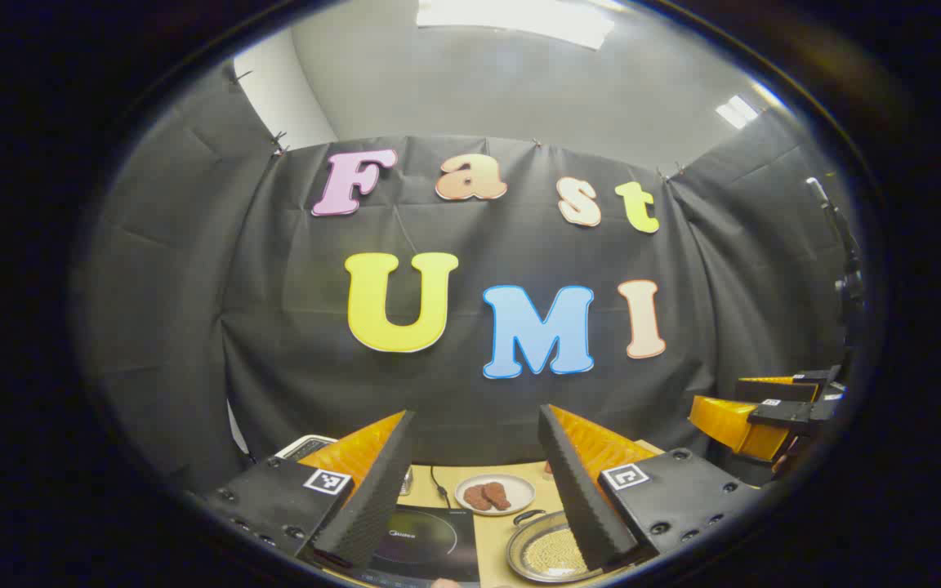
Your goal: First push the handle of the pot to place it horizontally, then grasp the pot with both hands and set it on the induction cooktop.
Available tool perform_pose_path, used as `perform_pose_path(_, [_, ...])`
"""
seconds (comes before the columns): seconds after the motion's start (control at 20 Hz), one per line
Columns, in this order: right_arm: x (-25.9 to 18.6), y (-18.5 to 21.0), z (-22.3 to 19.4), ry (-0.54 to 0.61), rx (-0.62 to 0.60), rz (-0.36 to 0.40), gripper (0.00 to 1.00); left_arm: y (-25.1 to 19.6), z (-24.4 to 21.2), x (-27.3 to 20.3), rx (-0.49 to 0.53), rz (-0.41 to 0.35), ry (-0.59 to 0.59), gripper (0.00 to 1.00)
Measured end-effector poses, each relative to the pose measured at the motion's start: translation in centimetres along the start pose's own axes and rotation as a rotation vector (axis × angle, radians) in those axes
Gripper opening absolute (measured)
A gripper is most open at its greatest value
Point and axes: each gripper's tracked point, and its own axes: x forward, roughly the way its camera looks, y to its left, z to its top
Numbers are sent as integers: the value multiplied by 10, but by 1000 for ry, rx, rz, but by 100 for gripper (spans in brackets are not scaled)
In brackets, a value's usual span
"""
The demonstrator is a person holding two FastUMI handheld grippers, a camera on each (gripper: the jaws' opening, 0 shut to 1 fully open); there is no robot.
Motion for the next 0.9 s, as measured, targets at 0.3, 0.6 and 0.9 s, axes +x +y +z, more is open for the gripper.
perform_pose_path(0.3, [1, 5, -6, 10, 18, -2, 97, 10, 3, -4, 2, 11, -6, 96])
perform_pose_path(0.6, [3, -1, -10, 21, 20, -16, 97, 17, 1, -3, 2, 22, -2, 100])
perform_pose_path(0.9, [8, 3, -34, 79, 46, 26, 97, 14, -11, 1, 3, 17, 22, 96])
